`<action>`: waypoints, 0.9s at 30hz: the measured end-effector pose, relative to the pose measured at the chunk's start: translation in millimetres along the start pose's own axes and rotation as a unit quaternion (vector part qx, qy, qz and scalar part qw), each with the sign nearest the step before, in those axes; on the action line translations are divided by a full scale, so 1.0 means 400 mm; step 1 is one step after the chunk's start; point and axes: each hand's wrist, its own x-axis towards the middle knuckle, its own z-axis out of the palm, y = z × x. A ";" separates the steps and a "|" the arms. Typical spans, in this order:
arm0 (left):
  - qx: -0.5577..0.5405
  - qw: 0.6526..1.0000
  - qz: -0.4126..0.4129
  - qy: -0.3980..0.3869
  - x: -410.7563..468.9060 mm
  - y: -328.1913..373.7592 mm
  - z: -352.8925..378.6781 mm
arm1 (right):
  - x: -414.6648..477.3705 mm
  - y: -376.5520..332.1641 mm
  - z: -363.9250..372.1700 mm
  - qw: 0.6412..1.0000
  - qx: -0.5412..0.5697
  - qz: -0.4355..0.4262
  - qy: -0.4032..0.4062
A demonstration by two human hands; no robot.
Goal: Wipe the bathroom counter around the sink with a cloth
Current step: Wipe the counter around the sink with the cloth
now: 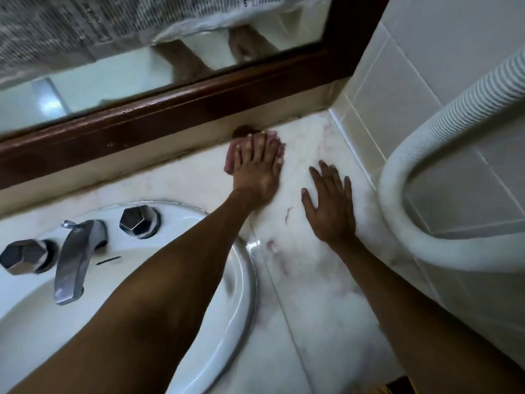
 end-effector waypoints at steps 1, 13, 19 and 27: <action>0.001 1.000 0.029 -0.007 0.029 0.024 0.000 | -0.002 0.002 0.002 1.000 0.004 0.003 0.009; 0.049 0.991 0.126 -0.003 -0.004 -0.070 -0.022 | -0.005 -0.007 0.010 0.993 -0.027 0.108 0.049; 0.003 0.993 0.110 -0.042 0.182 0.078 -0.004 | -0.003 -0.009 0.001 0.992 -0.025 0.116 0.044; 0.024 0.957 0.274 -0.091 0.228 0.149 0.006 | -0.003 -0.007 -0.003 0.990 -0.035 0.130 0.050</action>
